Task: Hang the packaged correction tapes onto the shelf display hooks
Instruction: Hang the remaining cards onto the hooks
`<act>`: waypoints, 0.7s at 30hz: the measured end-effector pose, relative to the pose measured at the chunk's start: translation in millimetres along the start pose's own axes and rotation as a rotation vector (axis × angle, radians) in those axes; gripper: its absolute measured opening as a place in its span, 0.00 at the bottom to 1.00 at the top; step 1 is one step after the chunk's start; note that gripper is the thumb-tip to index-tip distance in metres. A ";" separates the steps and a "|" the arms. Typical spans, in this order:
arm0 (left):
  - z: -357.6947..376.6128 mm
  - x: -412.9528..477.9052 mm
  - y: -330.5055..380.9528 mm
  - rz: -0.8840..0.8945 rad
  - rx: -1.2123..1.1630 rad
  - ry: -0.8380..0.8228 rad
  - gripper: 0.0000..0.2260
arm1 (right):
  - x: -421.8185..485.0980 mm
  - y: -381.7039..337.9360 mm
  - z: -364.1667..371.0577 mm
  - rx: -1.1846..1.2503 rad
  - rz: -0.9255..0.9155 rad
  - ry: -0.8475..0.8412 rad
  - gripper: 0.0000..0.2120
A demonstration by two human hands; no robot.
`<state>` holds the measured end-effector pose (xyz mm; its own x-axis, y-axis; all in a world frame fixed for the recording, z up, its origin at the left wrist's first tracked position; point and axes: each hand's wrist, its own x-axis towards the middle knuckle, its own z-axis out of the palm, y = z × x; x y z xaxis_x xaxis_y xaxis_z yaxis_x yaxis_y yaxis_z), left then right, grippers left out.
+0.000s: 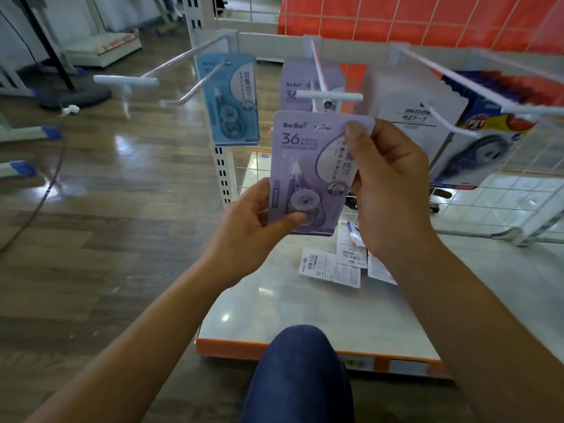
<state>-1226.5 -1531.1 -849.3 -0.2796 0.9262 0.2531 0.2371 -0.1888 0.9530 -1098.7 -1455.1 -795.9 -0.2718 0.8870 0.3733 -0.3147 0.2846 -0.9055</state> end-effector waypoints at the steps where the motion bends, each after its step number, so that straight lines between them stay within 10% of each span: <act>1: 0.5 1.4 -1.2 -0.002 0.003 0.005 0.15 | 0.8 0.7 0.3 -0.012 -0.010 0.000 0.06; 21: -0.5 100.1 -41.3 -0.001 -0.009 -0.027 0.19 | 92.3 61.3 19.0 -0.446 -0.020 0.131 0.17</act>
<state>-1264.8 -1430.8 -863.3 -0.2543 0.9348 0.2479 0.2284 -0.1911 0.9546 -1160.3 -1362.7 -813.1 -0.1436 0.9102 0.3885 0.1105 0.4049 -0.9077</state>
